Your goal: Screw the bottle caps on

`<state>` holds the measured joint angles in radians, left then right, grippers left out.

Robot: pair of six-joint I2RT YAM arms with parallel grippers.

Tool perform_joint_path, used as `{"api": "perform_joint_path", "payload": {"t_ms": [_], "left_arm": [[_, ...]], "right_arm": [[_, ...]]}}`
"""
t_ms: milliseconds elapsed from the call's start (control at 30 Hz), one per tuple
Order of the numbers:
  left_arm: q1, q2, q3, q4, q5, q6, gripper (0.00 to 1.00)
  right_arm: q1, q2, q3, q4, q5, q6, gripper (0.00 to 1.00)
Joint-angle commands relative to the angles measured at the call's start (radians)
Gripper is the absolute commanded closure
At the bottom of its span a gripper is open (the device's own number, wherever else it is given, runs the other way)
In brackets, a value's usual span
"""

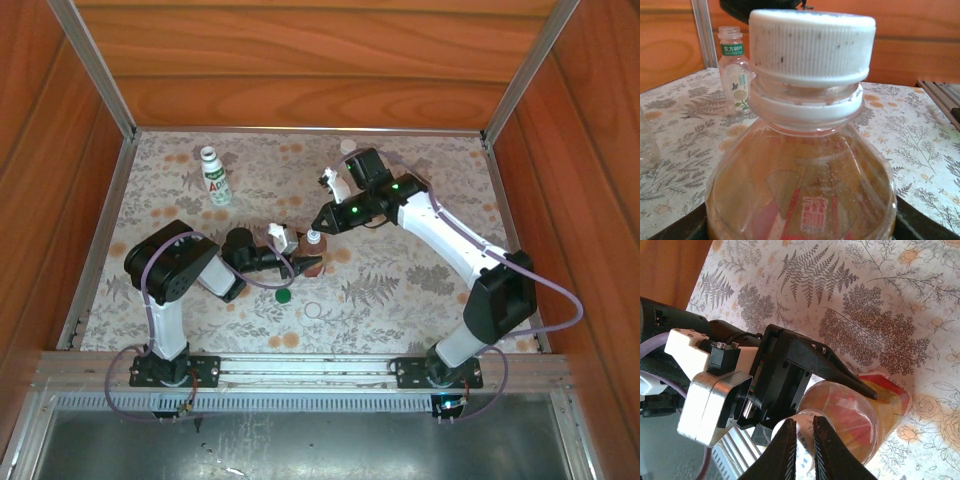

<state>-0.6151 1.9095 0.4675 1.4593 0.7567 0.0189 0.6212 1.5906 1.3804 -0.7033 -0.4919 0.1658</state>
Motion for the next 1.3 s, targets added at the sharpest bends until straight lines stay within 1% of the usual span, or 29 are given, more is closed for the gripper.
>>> {"api": "perform_joint_path", "payload": {"t_ms": [0, 167, 333, 433, 467, 500, 533, 567, 600, 667, 700, 733, 767, 800, 867, 933, 1033, 1100, 1233, 1267], "left_arm": [[0.001, -0.005, -0.020, -0.044, 0.007, -0.010, 0.41], [0.001, -0.006, -0.018, -0.045, 0.003, -0.011, 0.41], [-0.001, 0.000, -0.017, -0.045, 0.004, -0.012, 0.41], [0.000, 0.000, -0.015, -0.045, 0.006, -0.012, 0.41], [-0.001, -0.001, -0.015, -0.045, 0.005, -0.012, 0.41], [-0.002, -0.003, -0.015, -0.045, 0.004, -0.008, 0.41], [-0.002, -0.008, -0.017, -0.045, 0.002, -0.004, 0.41], [-0.004, -0.016, -0.021, -0.045, -0.001, 0.003, 0.42], [-0.006, -0.032, -0.026, -0.045, -0.004, 0.012, 0.41], [-0.010, -0.067, -0.035, -0.059, -0.006, 0.036, 0.41], [-0.013, -0.092, -0.039, -0.073, -0.002, 0.053, 0.41], [-0.015, -0.114, -0.042, -0.087, 0.002, 0.063, 0.41], [-0.014, -0.141, -0.041, -0.109, 0.014, 0.068, 0.41], [-0.014, -0.165, -0.038, -0.133, 0.031, 0.069, 0.41], [-0.020, -0.211, -0.032, -0.175, 0.059, 0.066, 0.41], [-0.031, -0.261, -0.028, -0.212, 0.093, 0.065, 0.42], [-0.041, -0.333, -0.020, -0.264, 0.135, 0.058, 0.42], [-0.045, -0.377, -0.011, -0.308, 0.156, 0.068, 0.42], [-0.050, -0.452, 0.006, -0.380, 0.175, 0.074, 0.42], [-0.050, -0.467, 0.007, -0.387, 0.174, 0.073, 0.42]], "right_arm": [[-0.001, -0.023, -0.037, -0.040, -0.095, -0.016, 0.86], [0.004, -0.091, -0.156, -0.006, -0.127, 0.002, 0.91], [0.039, -0.150, -0.202, 0.003, -0.142, 0.005, 0.91], [0.039, -0.193, -0.200, 0.012, -0.091, 0.005, 0.90], [0.038, -0.208, -0.197, 0.016, -0.062, 0.001, 0.87], [0.037, -0.223, -0.194, 0.019, -0.038, -0.018, 0.81], [0.037, -0.237, -0.191, 0.021, -0.018, -0.042, 0.73], [0.037, -0.252, -0.190, 0.025, 0.015, -0.078, 0.61], [0.038, -0.273, -0.190, 0.026, 0.041, -0.123, 0.51], [0.038, -0.315, -0.191, 0.022, 0.072, -0.219, 0.33], [0.038, -0.340, -0.195, 0.020, 0.078, -0.275, 0.26], [0.039, -0.363, -0.196, 0.011, 0.058, -0.350, 0.21], [0.039, -0.397, -0.212, 0.015, 0.019, -0.473, 0.17], [0.040, -0.435, -0.243, 0.039, -0.010, -0.573, 0.16], [0.040, -0.483, -0.267, 0.071, -0.036, -0.702, 0.16], [0.040, -0.488, -0.226, 0.019, -0.082, -0.828, 0.15], [0.041, -0.455, -0.141, -0.083, -0.147, -0.944, 0.17], [0.041, -0.423, -0.093, -0.116, -0.163, -0.966, 0.20], [0.041, -0.377, -0.059, -0.072, -0.172, -0.952, 0.35], [0.043, -0.369, -0.053, -0.067, -0.177, -0.952, 0.36]]}}
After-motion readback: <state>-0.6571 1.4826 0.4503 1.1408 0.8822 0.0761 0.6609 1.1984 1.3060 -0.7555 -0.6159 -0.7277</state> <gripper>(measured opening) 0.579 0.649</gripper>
